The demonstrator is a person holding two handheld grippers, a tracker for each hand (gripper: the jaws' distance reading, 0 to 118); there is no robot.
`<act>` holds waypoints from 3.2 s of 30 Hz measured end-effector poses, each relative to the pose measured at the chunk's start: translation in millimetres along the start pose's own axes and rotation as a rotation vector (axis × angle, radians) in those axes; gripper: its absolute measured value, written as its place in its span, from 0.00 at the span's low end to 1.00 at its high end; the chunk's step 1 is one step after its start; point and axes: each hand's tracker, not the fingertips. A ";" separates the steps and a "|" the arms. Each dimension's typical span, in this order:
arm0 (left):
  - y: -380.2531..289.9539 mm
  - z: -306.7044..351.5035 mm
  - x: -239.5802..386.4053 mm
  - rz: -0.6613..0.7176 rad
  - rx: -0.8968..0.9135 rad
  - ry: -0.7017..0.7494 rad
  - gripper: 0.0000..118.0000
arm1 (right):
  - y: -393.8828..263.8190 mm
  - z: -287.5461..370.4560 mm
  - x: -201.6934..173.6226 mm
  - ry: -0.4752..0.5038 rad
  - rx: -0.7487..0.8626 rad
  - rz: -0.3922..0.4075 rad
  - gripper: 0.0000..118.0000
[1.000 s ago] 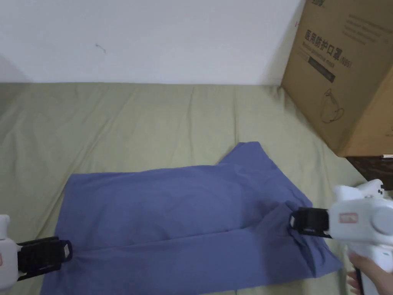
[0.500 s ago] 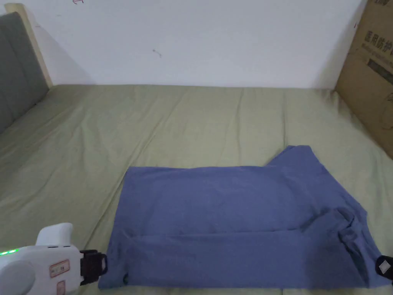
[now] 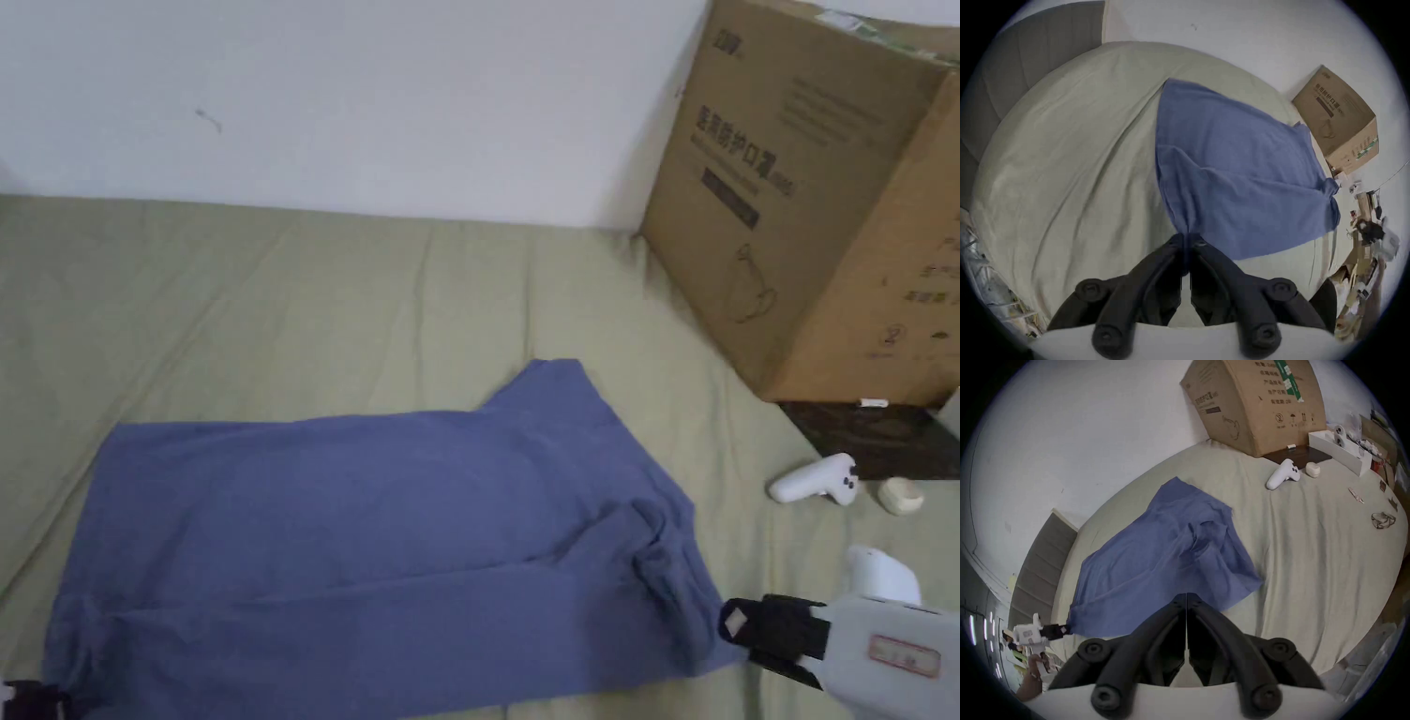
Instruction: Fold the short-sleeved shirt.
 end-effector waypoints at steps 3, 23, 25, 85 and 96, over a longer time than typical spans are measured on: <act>6.5 15.8 -3.4 -0.022 0.045 0.036 0.03 | 22.8 -23.9 13.9 -0.048 -0.038 -0.034 0.19; 27.4 50.4 -17.0 -0.007 0.056 -0.015 0.03 | 33.7 -50.9 26.2 -0.048 -0.305 0.097 0.06; 29.8 61.1 -21.3 -0.060 0.042 -0.013 0.03 | 25.6 -29.8 18.6 -0.045 -0.316 0.130 0.06; 222.2 -127.2 -1.1 -0.332 -0.065 0.030 0.02 | 146.5 -186.1 -55.3 -0.025 -0.196 0.193 0.72; 215.1 -77.4 13.6 -0.282 -0.029 -0.040 0.02 | 206.1 -318.3 -28.2 -0.202 -0.367 0.191 0.89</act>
